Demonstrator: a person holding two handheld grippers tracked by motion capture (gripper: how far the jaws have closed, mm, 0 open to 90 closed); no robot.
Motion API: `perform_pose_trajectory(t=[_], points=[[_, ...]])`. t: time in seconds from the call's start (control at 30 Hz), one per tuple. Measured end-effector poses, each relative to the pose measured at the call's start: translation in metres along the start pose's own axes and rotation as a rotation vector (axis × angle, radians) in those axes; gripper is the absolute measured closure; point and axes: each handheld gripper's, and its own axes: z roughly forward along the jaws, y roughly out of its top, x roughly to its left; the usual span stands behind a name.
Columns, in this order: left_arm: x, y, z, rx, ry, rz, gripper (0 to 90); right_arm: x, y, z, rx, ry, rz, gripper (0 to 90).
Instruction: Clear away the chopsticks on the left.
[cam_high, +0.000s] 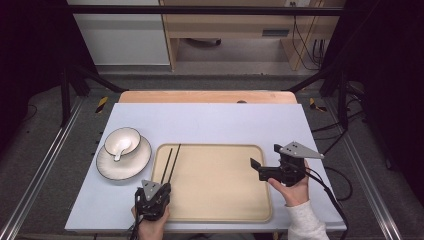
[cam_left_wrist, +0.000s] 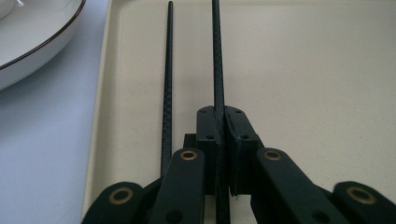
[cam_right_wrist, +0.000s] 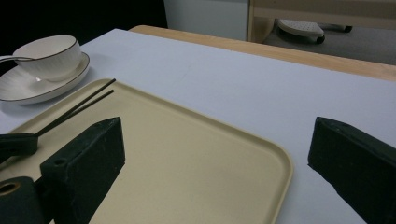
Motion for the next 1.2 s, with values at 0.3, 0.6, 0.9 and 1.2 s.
perform_pose_trajectory(t=[0.3, 0.6, 0.9, 1.2], points=[[-0.001, 0.002, 0.000, 0.011, -0.009, 0.008, 82.0, 0.000, 0.000, -0.001, -0.002, 0.000, 0.000, 4.0], [0.006, 0.021, -0.014, -0.043, -0.096, 0.032, 67.8, -0.001, 0.002, -0.004, -0.017, -0.003, 0.006, 3.9], [0.015, 0.057, -0.026, -0.115, -0.272, 0.145, 47.5, -0.002, 0.003, -0.007, -0.025, -0.005, 0.006, 3.7], [0.041, 0.083, -0.031, -0.104, -0.339, 0.212, 26.6, -0.004, 0.004, -0.011, -0.036, -0.015, 0.010, 3.3]])
